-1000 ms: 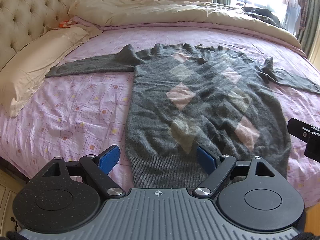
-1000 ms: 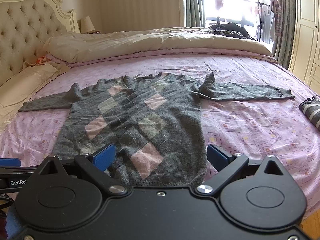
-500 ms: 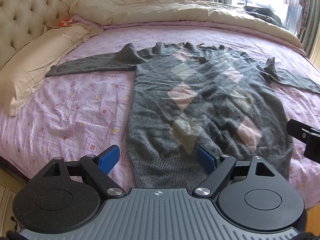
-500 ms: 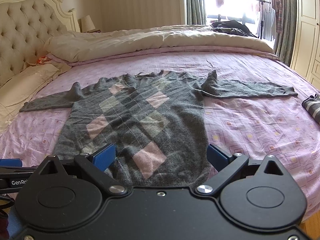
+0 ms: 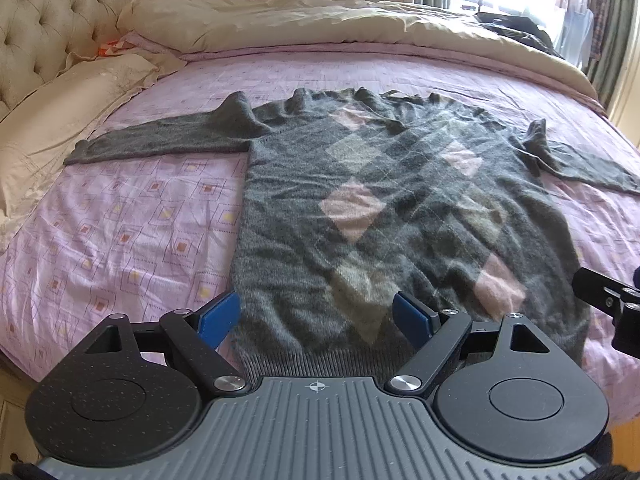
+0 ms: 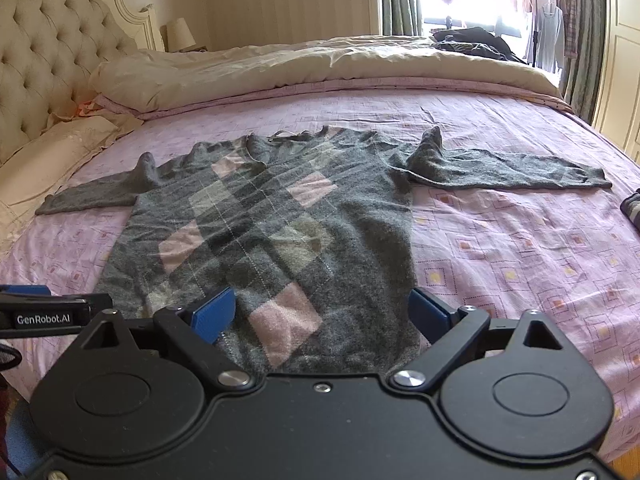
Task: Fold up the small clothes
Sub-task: 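Grasp the grey sweater sleeve cuff with the right tool and lift it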
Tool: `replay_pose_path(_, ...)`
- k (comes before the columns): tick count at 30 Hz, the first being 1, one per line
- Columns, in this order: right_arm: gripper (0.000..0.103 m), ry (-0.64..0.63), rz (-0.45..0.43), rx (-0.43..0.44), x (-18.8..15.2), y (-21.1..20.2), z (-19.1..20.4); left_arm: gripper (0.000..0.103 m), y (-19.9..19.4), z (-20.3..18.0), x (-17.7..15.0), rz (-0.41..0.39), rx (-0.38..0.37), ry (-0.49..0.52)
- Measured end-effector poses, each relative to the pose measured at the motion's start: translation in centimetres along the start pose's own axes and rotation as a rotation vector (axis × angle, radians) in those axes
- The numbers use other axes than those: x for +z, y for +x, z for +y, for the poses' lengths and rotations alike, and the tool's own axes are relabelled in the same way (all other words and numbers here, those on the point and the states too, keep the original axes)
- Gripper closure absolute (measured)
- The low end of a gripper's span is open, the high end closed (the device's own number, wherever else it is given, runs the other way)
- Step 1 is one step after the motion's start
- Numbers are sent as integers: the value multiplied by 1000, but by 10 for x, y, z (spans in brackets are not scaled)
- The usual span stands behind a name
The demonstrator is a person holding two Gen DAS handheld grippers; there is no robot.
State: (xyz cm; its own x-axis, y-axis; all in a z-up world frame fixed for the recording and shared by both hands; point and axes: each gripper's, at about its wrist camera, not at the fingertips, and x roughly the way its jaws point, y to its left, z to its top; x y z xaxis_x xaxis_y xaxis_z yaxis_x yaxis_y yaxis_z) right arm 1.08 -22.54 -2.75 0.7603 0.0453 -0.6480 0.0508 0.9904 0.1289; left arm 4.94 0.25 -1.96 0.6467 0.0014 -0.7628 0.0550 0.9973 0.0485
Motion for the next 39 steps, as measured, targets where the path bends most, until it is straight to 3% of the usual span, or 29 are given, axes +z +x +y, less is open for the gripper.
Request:
replay_pose_path(9, 24, 77, 31, -62, 45, 49, -79, 20, 54, -7, 54, -45, -19, 18)
replay_pose_path(13, 36, 137, 30, -110, 68, 75, -130, 20, 86, -10, 80, -49, -12, 3)
replay_pose_path(21, 38, 240, 10, -335, 106, 120, -240, 20, 150, -18, 119, -80, 20, 9)
replay_pose_path(29, 38, 464, 40, -433, 115, 151, -335, 19, 206, -19, 126, -18, 20, -16)
replay_pose_path(36, 39, 639, 49, -408, 106, 175, -370, 13, 205, -20, 103, -181, 13, 12)
replay_pose_path(39, 42, 703, 6, -395, 106, 175, -379, 12, 205, -16, 102, -190, -9, -22)
